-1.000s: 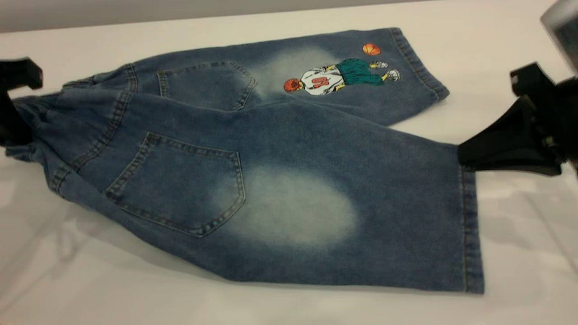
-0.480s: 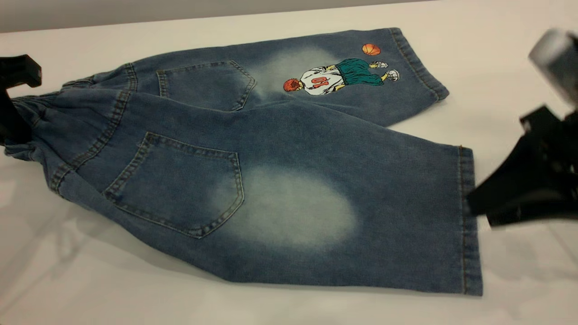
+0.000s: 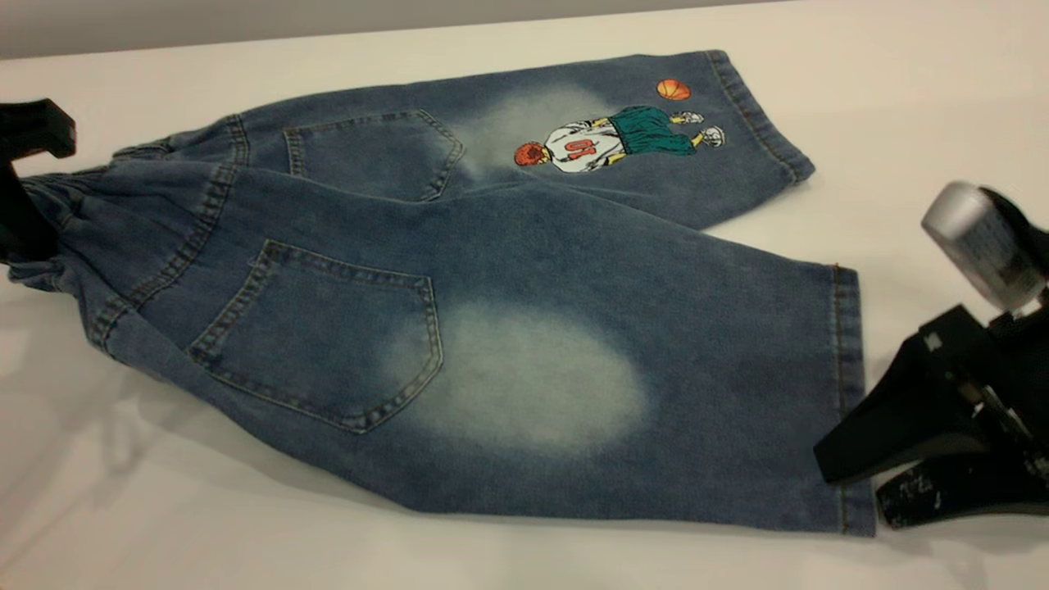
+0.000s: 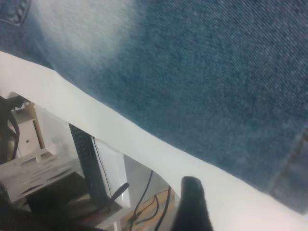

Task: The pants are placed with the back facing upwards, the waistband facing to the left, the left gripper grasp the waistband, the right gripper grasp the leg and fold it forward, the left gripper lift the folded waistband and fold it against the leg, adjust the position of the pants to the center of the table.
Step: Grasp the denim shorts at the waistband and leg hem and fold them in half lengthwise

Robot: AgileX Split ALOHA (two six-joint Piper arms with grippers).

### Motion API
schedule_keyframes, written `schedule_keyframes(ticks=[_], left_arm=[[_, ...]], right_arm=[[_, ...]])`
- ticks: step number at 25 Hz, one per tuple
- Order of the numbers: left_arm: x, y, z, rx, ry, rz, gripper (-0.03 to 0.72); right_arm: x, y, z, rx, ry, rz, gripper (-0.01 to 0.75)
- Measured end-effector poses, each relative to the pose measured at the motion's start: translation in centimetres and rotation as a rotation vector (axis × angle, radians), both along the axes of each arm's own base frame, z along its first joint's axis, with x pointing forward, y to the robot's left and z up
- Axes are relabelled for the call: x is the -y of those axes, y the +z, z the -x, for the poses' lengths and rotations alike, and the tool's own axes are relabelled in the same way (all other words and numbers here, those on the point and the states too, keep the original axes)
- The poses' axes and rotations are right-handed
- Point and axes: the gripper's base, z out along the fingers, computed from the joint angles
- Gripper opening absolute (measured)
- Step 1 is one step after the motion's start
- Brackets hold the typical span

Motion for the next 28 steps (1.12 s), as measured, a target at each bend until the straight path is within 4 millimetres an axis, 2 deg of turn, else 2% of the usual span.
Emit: schedule_keyframes(ticks=[8, 14, 19, 22, 28], left_arm=[[0.0, 0.0, 0.0, 0.0, 0.0, 0.0, 0.073], [0.0, 0.0, 0.0, -0.004, -0.001, 0.0, 0.073], [0.0, 0.0, 0.0, -0.006, -0.006, -0.002, 0.073], [0.0, 0.0, 0.0, -0.006, -0.005, -0.001, 0.073], [0.0, 0.0, 0.0, -0.006, -0.006, -0.002, 0.073]], right_arm=[[-0.5, -1.1, 0.5, -0.066, -0.042, -0.071, 0.463], [-0.9, -1.1, -0.4, -0.079, -0.193, -0.149, 0.451], [-1.0, -1.1, -0.5, -0.088, -0.223, -0.178, 0.423], [-1.0, -1.1, -0.5, -0.089, -0.216, -0.18, 0.358], [-1.0, -1.1, -0.4, -0.09, -0.207, -0.182, 0.074]])
